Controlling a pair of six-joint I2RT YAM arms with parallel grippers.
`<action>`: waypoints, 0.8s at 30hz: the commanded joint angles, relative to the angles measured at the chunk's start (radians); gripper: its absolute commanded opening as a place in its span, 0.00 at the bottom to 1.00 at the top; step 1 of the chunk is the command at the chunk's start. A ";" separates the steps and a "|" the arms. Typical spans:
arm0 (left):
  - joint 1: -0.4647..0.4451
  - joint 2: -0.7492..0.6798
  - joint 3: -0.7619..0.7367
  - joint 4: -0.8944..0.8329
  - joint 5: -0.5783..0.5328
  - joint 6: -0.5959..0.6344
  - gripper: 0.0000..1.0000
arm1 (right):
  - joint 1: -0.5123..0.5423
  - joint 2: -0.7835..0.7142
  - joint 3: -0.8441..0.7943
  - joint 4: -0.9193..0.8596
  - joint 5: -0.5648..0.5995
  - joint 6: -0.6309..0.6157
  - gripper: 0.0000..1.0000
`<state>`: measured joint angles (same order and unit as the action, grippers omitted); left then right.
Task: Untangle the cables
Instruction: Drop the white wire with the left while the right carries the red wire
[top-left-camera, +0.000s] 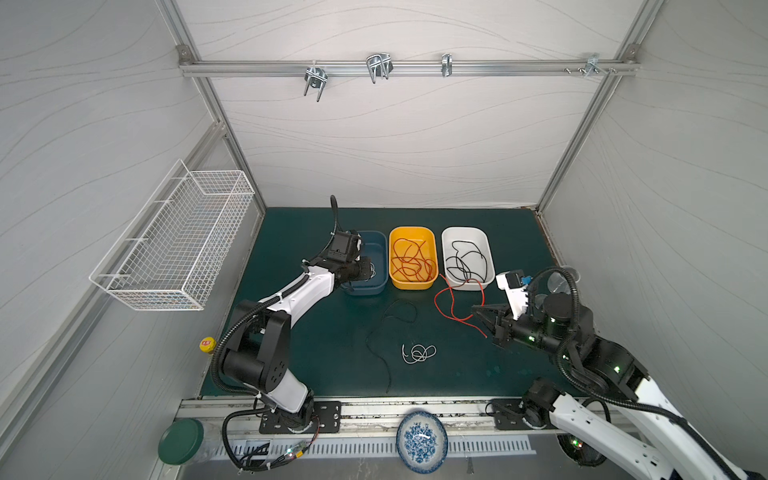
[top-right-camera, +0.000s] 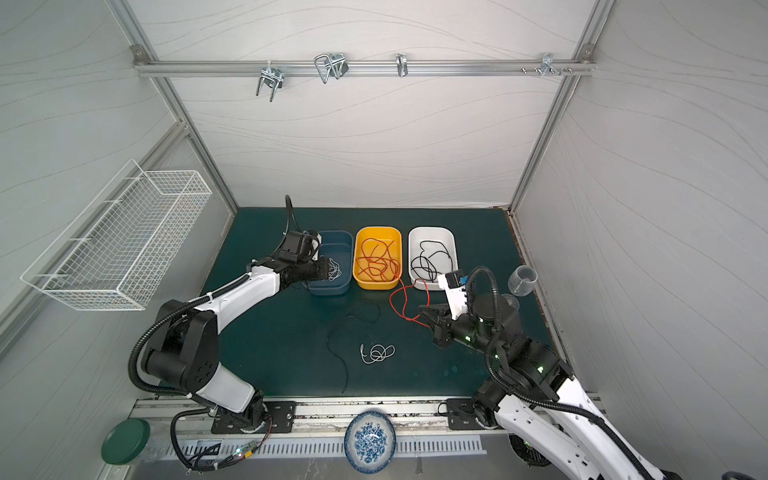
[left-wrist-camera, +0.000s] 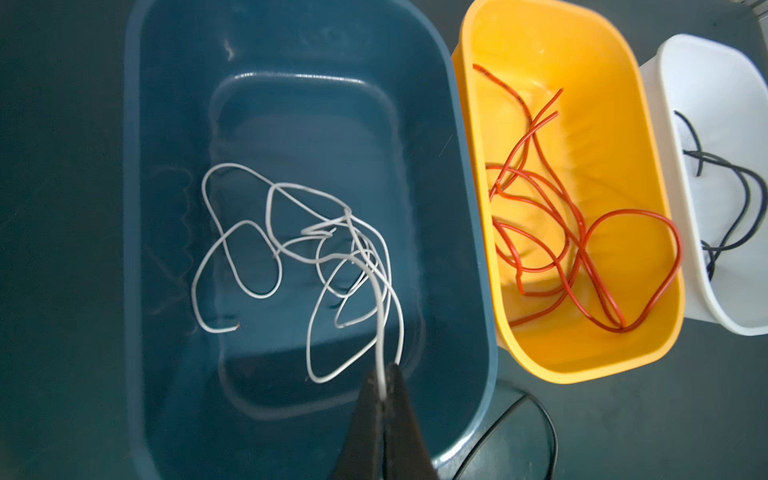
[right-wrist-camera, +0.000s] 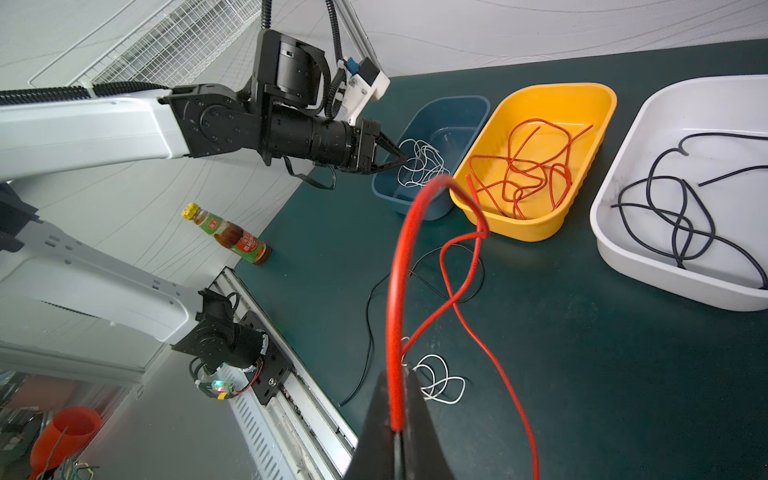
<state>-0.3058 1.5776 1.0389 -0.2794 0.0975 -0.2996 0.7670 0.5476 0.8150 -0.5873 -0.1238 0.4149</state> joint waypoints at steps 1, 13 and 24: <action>0.005 0.013 0.062 -0.006 0.010 -0.009 0.03 | 0.012 0.009 0.024 -0.007 0.003 -0.014 0.00; 0.034 -0.011 0.089 -0.025 0.032 -0.033 0.21 | 0.045 0.033 0.029 -0.004 0.026 -0.008 0.00; 0.046 -0.178 0.097 -0.058 0.019 -0.084 0.38 | 0.058 0.081 0.061 -0.002 0.039 -0.036 0.00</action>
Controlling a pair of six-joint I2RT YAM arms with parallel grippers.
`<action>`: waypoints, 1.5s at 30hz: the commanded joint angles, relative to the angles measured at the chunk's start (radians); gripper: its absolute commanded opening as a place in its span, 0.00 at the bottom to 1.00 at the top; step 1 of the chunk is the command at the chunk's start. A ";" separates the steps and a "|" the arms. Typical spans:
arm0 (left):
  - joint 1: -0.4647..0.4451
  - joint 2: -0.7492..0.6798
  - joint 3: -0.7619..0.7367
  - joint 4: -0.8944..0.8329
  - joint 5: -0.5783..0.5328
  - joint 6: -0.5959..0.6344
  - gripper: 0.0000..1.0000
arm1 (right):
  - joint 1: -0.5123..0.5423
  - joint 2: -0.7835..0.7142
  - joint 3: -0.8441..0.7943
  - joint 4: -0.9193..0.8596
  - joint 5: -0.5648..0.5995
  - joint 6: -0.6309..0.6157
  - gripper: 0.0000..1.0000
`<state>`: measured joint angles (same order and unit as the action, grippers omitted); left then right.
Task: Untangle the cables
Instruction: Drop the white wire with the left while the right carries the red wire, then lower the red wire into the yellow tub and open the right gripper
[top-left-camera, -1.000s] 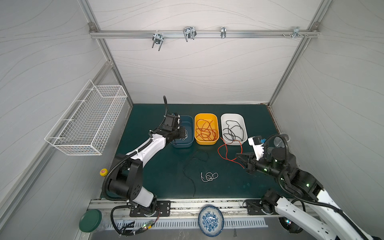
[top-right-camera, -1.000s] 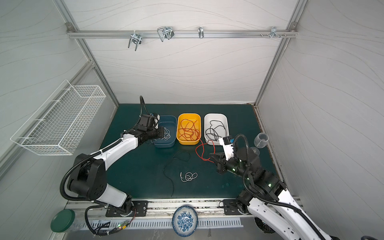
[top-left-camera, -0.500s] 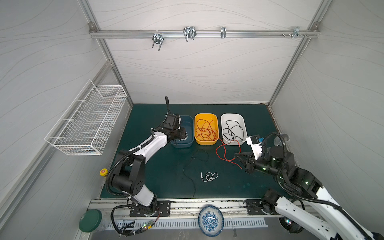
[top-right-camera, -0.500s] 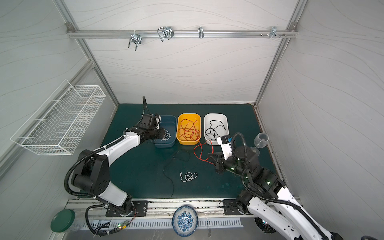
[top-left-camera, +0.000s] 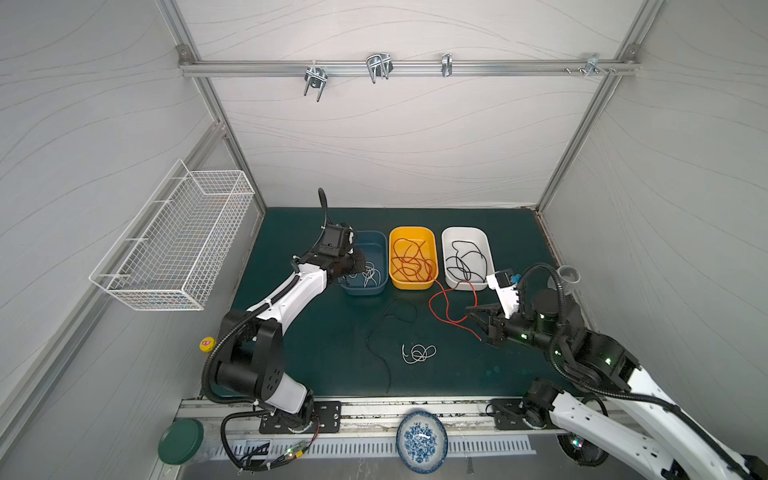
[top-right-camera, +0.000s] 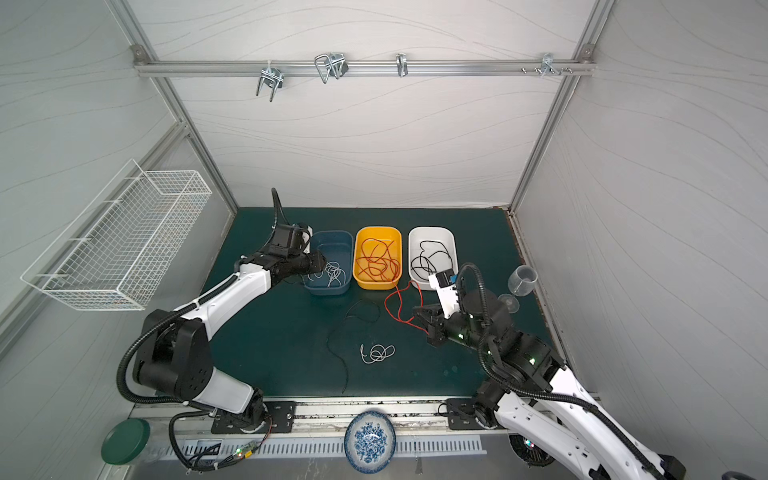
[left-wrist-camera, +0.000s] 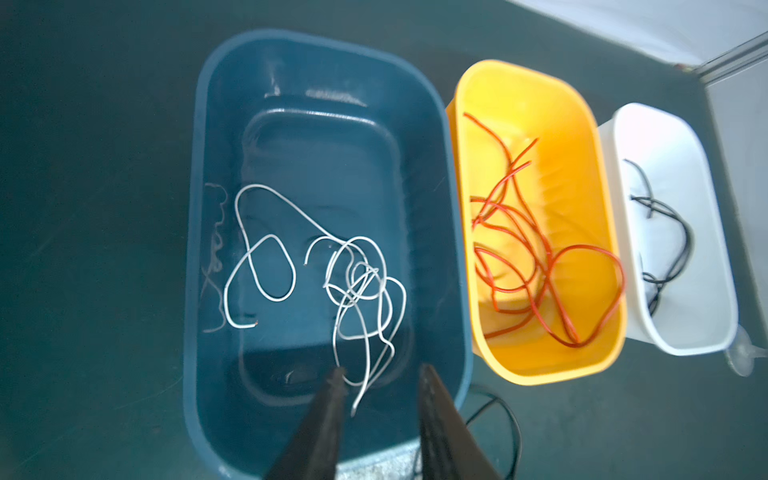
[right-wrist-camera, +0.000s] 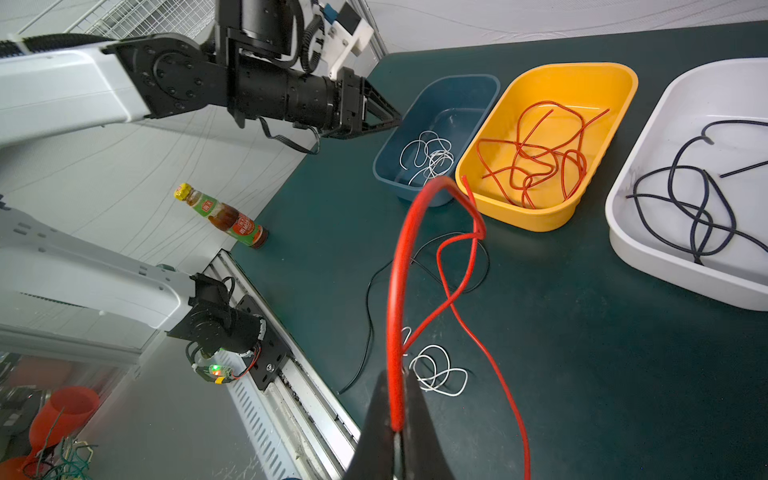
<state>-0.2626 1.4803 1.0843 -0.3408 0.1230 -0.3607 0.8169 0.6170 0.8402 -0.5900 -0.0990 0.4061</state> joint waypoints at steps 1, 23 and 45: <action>0.002 -0.109 0.048 0.000 -0.019 -0.029 0.40 | 0.006 0.021 0.039 0.004 0.017 -0.032 0.00; 0.003 -0.701 -0.205 -0.274 -0.253 -0.090 1.00 | -0.154 0.326 0.196 0.095 -0.083 -0.021 0.00; 0.003 -0.699 -0.258 -0.276 -0.272 -0.109 1.00 | -0.262 0.759 0.446 0.177 -0.090 -0.045 0.00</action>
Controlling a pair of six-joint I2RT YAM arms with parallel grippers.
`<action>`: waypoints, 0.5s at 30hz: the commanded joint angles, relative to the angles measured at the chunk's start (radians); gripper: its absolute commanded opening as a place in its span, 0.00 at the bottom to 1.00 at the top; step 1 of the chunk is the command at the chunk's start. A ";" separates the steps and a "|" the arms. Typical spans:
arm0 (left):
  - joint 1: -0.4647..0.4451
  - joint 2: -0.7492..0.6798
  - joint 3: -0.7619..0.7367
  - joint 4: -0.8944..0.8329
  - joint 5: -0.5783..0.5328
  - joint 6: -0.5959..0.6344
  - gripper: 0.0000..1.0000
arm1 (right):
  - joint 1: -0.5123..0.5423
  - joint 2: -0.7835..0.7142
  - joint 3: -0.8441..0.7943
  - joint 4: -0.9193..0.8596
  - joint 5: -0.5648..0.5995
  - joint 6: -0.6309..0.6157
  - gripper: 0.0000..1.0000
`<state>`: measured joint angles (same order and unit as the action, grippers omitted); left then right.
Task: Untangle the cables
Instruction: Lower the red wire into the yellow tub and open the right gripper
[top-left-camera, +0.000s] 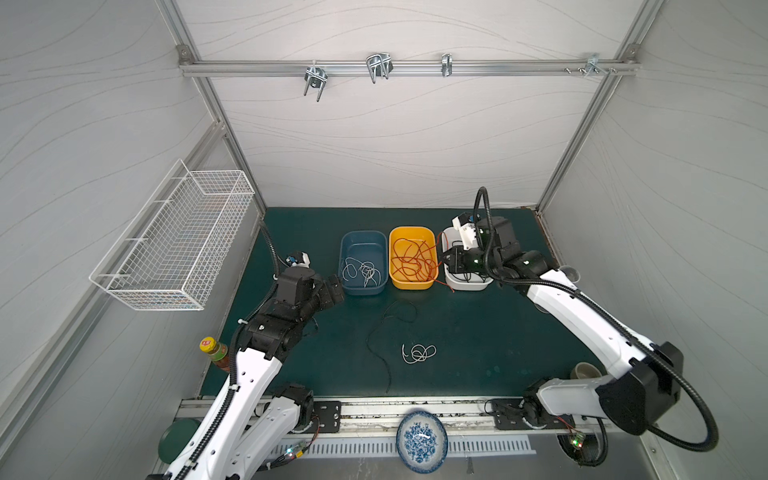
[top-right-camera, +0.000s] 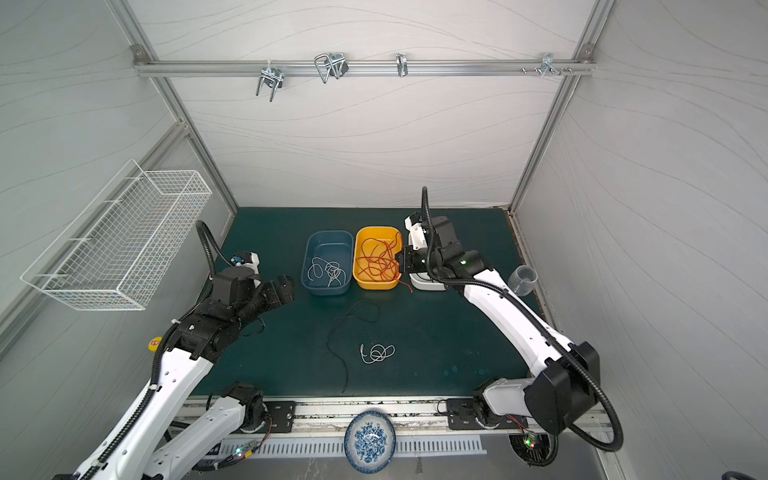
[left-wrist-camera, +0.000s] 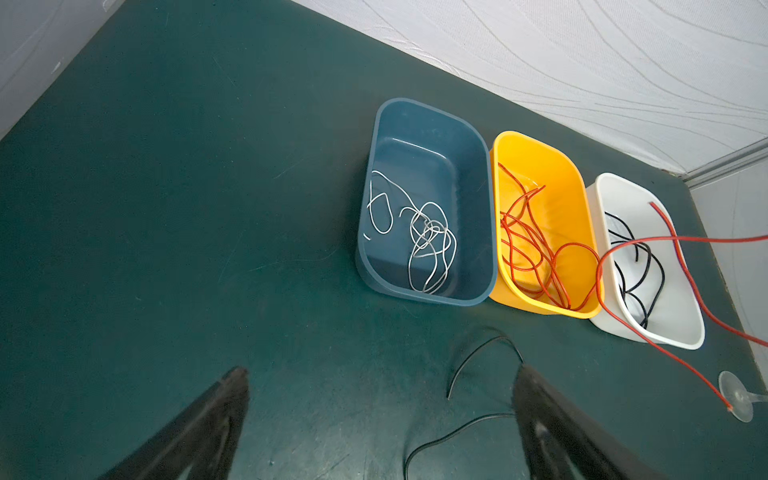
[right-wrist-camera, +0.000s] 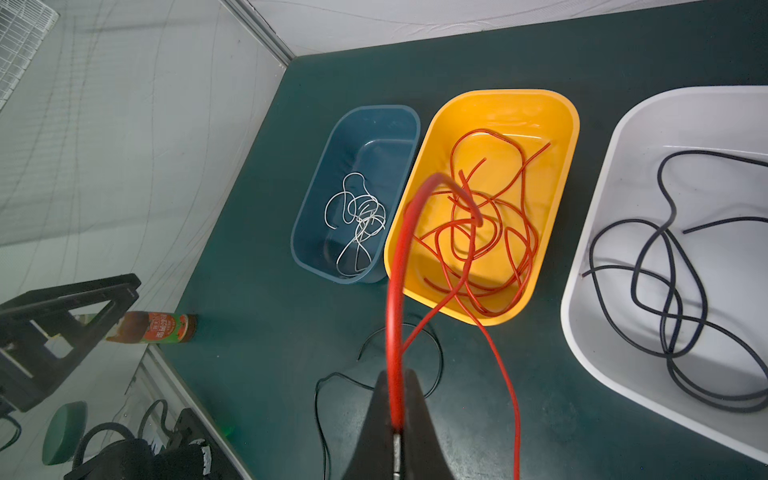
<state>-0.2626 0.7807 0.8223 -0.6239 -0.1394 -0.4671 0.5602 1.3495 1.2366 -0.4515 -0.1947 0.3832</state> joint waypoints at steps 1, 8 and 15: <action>0.003 0.006 0.006 0.006 -0.007 -0.001 1.00 | -0.004 0.045 0.064 0.043 0.012 -0.026 0.00; 0.003 0.026 0.012 -0.008 0.021 -0.001 1.00 | -0.005 0.171 0.119 0.081 0.045 -0.029 0.00; -0.024 -0.013 0.009 -0.034 -0.056 0.040 1.00 | -0.006 0.311 0.180 0.111 0.011 -0.035 0.00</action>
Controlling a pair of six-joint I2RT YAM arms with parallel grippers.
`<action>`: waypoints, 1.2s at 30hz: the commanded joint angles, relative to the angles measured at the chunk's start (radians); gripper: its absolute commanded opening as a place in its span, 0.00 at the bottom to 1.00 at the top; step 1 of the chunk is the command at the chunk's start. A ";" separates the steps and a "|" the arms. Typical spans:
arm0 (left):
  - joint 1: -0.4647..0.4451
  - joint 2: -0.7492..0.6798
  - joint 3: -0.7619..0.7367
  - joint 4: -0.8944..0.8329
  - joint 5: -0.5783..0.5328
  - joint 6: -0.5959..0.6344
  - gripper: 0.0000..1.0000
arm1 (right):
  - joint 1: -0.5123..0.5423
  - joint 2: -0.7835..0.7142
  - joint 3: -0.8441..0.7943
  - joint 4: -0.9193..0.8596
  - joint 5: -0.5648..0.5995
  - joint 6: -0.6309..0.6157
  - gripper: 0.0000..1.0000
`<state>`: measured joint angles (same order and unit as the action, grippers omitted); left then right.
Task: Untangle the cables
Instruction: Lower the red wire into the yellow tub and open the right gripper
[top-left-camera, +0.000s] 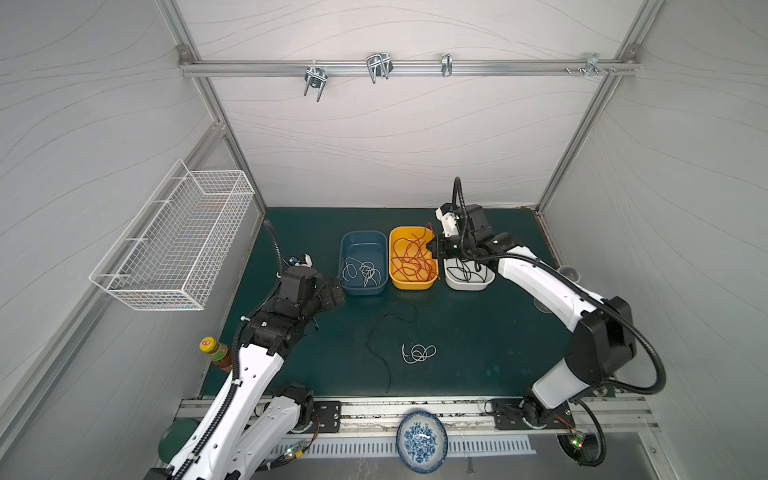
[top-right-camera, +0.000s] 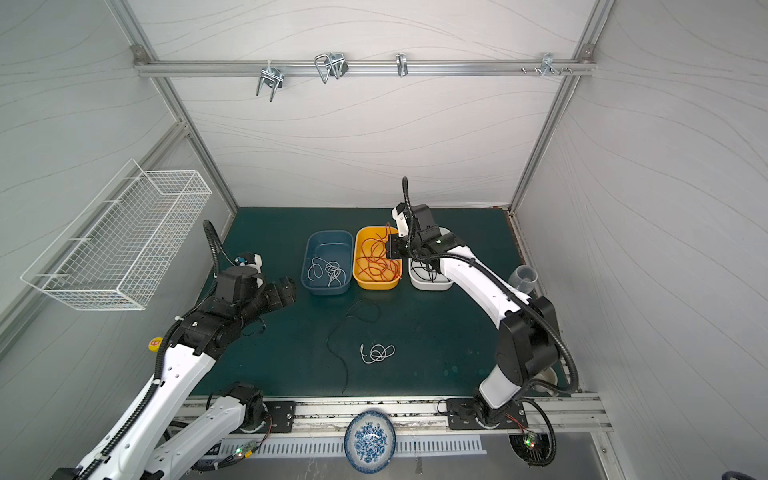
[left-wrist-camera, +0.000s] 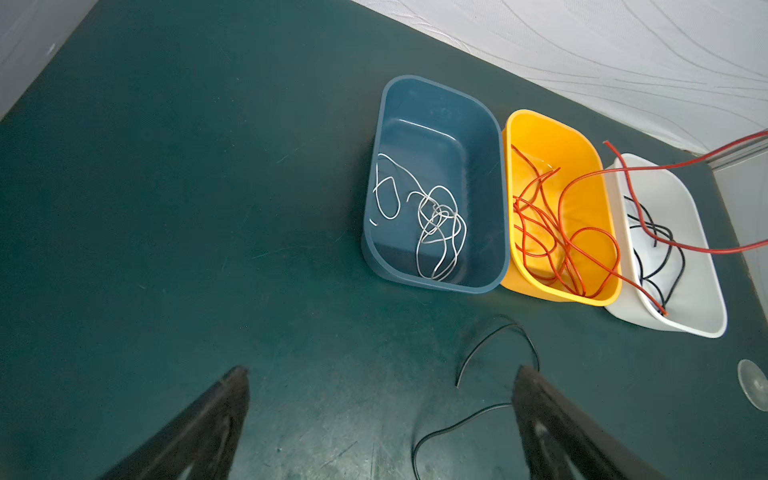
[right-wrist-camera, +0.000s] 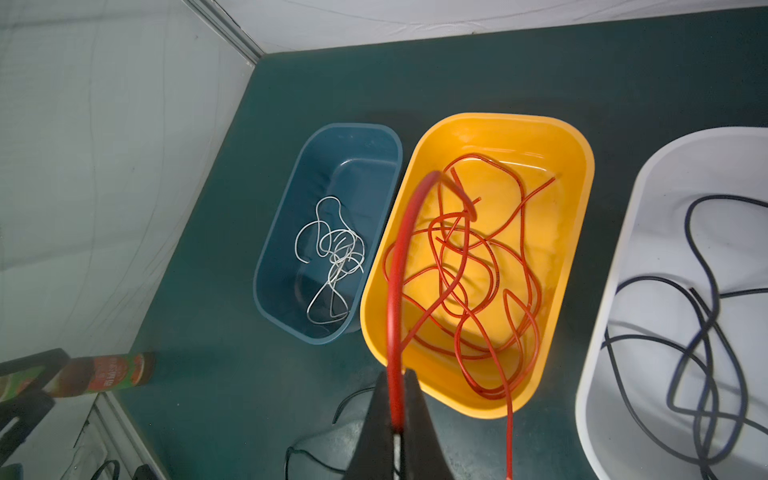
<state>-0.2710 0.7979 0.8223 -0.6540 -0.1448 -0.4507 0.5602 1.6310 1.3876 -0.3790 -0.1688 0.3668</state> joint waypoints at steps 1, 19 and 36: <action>-0.023 -0.037 0.000 0.005 -0.056 0.029 1.00 | -0.005 0.042 0.031 0.051 -0.017 -0.023 0.00; -0.106 -0.037 -0.007 -0.006 -0.159 0.071 1.00 | -0.002 0.264 -0.012 0.149 -0.030 0.023 0.00; -0.111 -0.031 -0.012 0.000 -0.141 0.069 1.00 | 0.044 0.249 0.009 0.052 0.017 -0.011 0.05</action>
<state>-0.3763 0.7719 0.8127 -0.6571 -0.2771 -0.3923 0.5861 1.9160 1.3754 -0.2821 -0.1638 0.3733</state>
